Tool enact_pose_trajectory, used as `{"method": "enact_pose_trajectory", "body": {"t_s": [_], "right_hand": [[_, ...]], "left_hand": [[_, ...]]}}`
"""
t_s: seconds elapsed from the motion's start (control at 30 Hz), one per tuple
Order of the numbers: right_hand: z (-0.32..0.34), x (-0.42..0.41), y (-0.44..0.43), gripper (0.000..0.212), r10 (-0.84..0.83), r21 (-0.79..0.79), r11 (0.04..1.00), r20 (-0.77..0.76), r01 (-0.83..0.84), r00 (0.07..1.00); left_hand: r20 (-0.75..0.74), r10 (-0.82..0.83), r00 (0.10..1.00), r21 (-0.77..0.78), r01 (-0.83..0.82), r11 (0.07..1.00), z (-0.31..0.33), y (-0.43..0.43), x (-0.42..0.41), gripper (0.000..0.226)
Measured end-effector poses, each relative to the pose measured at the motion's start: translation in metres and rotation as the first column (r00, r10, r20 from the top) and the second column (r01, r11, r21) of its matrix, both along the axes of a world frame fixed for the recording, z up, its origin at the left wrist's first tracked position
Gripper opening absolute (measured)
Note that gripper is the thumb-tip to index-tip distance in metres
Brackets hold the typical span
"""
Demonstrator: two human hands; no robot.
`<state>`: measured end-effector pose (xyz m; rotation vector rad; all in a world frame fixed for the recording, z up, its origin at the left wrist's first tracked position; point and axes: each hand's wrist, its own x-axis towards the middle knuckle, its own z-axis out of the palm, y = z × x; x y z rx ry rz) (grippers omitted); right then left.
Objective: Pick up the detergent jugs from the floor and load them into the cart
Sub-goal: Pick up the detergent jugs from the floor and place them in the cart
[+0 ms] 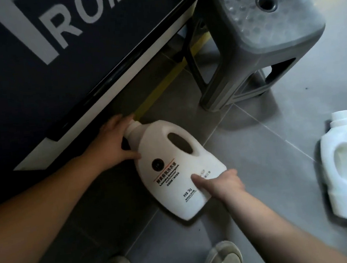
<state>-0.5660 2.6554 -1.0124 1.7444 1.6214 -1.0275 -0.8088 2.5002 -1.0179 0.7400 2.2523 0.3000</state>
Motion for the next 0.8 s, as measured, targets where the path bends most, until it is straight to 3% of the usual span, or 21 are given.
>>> {"method": "enact_pose_trajectory", "body": {"t_s": [0.07, 0.13, 0.23, 0.37, 0.47, 0.6, 0.8], "right_hand": [[0.002, -0.008, 0.013, 0.112, 0.169, 0.128, 0.979, -0.084, -0.157, 0.982], [0.008, -0.028, 0.028, 0.111, 0.338, 0.2, 0.934, -0.224, -0.297, 0.914], [0.009, -0.064, 0.049, 0.104, 0.445, 0.109, 0.893, -0.354, -0.436, 0.823], [-0.008, -0.092, 0.056, 0.102, 0.509, 0.0, 0.844, -0.316, -0.537, 0.8], [-0.018, -0.095, 0.053, 0.097, 0.504, -0.039, 0.84, -0.316, -0.542, 0.804], [-0.025, -0.091, 0.051, 0.089, 0.398, -0.035, 0.898, -0.359, -0.438, 0.844], [-0.025, -0.086, 0.045, 0.105, 0.302, -0.03, 0.94, -0.388, -0.339, 0.871]], "left_hand": [[0.182, 0.411, 0.893, -0.039, -0.411, 0.911, -0.01, -0.007, 0.011, 0.125], [0.341, 0.66, 0.67, -0.15, -0.654, 0.742, -0.02, -0.015, 0.032, 0.135], [0.596, 0.716, 0.363, -0.209, -0.791, 0.575, -0.032, -0.024, 0.067, 0.149], [0.705, 0.699, 0.119, -0.28, -0.859, 0.428, -0.051, -0.023, 0.095, 0.134], [0.748, 0.661, 0.057, -0.282, -0.875, 0.394, -0.061, -0.018, 0.104, 0.122], [0.751, 0.66, 0.021, -0.263, -0.907, 0.329, -0.073, -0.018, 0.106, 0.135], [0.753, 0.656, 0.049, -0.201, -0.932, 0.301, -0.07, -0.016, 0.105, 0.131]]}}
